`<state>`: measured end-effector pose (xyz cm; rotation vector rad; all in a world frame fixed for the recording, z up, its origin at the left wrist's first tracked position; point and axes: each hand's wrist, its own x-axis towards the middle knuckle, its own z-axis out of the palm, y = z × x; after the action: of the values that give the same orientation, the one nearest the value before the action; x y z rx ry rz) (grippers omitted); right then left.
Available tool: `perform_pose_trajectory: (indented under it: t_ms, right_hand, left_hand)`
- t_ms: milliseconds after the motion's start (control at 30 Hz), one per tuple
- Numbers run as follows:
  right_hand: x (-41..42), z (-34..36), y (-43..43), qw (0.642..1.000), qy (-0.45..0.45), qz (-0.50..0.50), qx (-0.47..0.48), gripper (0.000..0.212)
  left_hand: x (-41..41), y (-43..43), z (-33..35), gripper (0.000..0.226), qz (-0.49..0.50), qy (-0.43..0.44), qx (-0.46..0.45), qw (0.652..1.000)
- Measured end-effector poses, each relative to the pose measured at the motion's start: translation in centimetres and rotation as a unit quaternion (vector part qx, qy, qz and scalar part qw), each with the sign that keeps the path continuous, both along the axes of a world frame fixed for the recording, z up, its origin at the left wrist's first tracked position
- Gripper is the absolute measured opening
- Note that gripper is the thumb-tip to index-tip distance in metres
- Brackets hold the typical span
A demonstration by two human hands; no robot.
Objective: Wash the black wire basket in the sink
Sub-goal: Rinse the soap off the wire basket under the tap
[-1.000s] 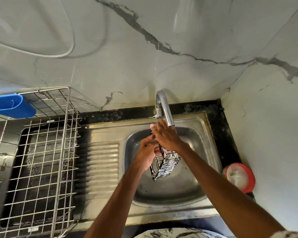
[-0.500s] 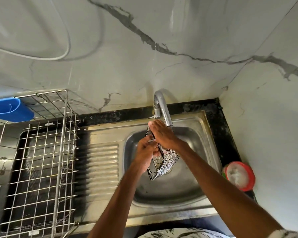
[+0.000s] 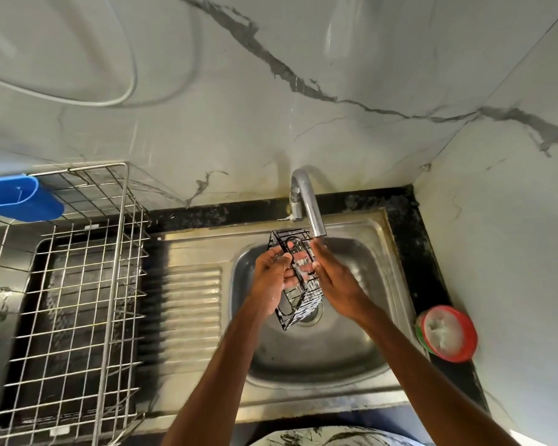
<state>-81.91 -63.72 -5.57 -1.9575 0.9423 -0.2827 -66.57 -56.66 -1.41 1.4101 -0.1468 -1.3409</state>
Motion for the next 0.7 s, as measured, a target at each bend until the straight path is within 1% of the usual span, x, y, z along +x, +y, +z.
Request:
perform_pose_trajectory:
  t_ms: [133, 233, 300, 400, 467, 533, 600, 700]
  right_hand:
    - [0.4, 0.6, -1.4, 0.999, 0.006, -0.023, 0.034, 0.057]
    - [2.1, 2.3, -4.2, 0.995, 0.033, -0.077, 0.056, 0.059]
    - [2.7, 3.3, -6.4, 0.992, 0.055, -0.086, 0.068, 0.058]
    - [2.6, 4.5, -8.2, 0.99, 0.044, -0.063, 0.118, 0.051]
    - [2.3, 5.0, -8.5, 0.99, 0.045, -0.072, 0.112, 0.041]
    - [1.8, 4.6, -8.6, 0.988, 0.049, -0.116, 0.089, 0.027]
    - [1.2, 4.2, -8.6, 0.978, 0.046, -0.18, 0.098, 0.028]
    - [0.6, 4.0, -8.2, 0.946, 0.021, -0.27, 0.175, 0.028]
  left_hand:
    - [0.3, -0.7, 0.1, 0.027, -0.037, -0.01, 0.004, 0.999]
    - [0.6, -1.7, 0.5, 0.026, -0.067, -0.018, 0.014, 0.997]
    - [0.9, -2.4, 0.7, 0.027, -0.089, -0.026, 0.016, 0.996]
    - [1.3, -3.7, 0.7, 0.026, -0.131, -0.045, 0.009, 0.99]
    - [1.4, -4.5, 0.8, 0.022, -0.147, -0.065, 0.019, 0.987]
    - [1.3, -5.5, 0.5, 0.02, -0.158, -0.089, 0.034, 0.983]
    - [0.9, -6.4, 0.2, 0.019, -0.167, -0.108, 0.041, 0.979]
    - [0.3, -7.5, -0.3, 0.011, -0.196, -0.172, 0.053, 0.964]
